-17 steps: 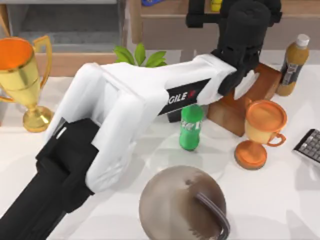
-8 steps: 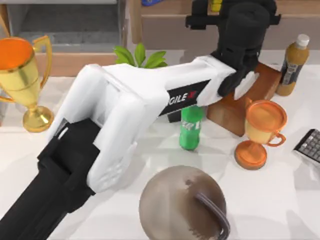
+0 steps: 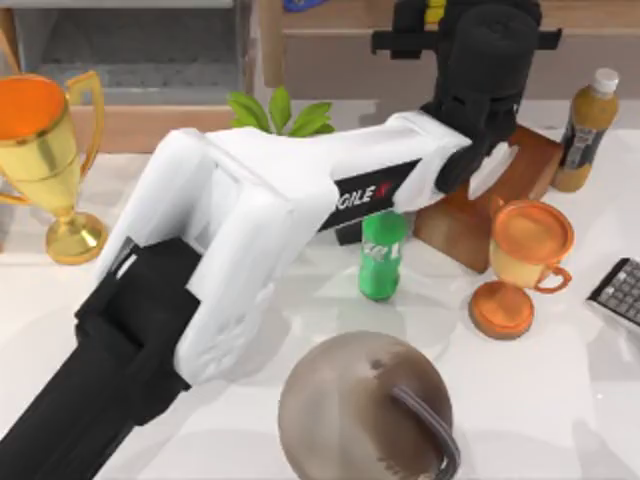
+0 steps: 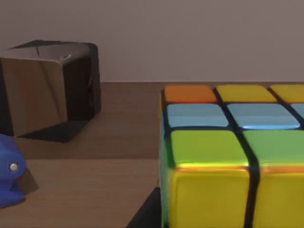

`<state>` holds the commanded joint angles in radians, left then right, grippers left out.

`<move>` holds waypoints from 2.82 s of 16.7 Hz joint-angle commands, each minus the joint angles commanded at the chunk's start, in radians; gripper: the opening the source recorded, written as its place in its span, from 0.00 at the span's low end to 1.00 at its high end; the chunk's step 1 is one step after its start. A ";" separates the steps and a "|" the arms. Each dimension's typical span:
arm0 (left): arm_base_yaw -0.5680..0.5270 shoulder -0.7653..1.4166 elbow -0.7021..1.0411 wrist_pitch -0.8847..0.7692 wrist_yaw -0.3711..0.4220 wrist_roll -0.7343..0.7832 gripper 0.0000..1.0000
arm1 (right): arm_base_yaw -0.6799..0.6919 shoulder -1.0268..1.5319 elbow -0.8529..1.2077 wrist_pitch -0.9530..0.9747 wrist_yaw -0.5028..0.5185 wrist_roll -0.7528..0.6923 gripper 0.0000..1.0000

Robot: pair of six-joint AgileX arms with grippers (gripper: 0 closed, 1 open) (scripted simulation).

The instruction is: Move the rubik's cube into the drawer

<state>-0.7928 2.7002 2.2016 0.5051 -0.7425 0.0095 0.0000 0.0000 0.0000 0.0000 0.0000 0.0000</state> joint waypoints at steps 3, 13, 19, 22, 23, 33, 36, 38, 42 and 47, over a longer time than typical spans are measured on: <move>0.000 0.000 0.000 0.000 0.000 0.000 0.00 | 0.000 0.000 0.000 0.000 0.000 0.000 1.00; -0.014 -0.032 -0.011 -0.021 -0.021 0.034 0.00 | 0.000 0.000 0.000 0.000 0.000 0.000 1.00; -0.044 -0.111 -0.104 -0.070 -0.061 0.095 0.00 | 0.000 0.000 0.000 0.000 0.000 0.000 1.00; -0.038 -0.105 -0.128 -0.026 -0.042 0.048 0.00 | 0.000 0.000 0.000 0.000 0.000 0.000 1.00; -0.034 -0.104 -0.127 -0.005 -0.034 0.028 0.00 | 0.000 0.000 0.000 0.000 0.000 0.000 1.00; -0.035 -0.123 -0.112 -0.034 -0.003 0.013 0.00 | 0.000 0.000 0.000 0.000 0.000 0.000 1.00; -0.042 -0.156 -0.096 -0.154 0.042 0.027 0.00 | 0.000 0.000 0.000 0.000 0.000 0.000 1.00; -0.045 -0.191 -0.082 -0.281 0.085 0.041 0.00 | 0.000 0.000 0.000 0.000 0.000 0.000 1.00; -0.031 -0.287 -0.048 -0.628 0.194 0.084 0.00 | 0.000 0.000 0.000 0.000 0.000 0.000 1.00; 0.064 -0.414 0.021 -1.186 0.352 0.160 0.00 | 0.000 0.000 0.000 0.000 0.000 0.000 1.00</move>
<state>-0.7293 2.2863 2.2228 -0.6813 -0.3907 0.1697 0.0000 0.0000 0.0000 0.0000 0.0000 0.0000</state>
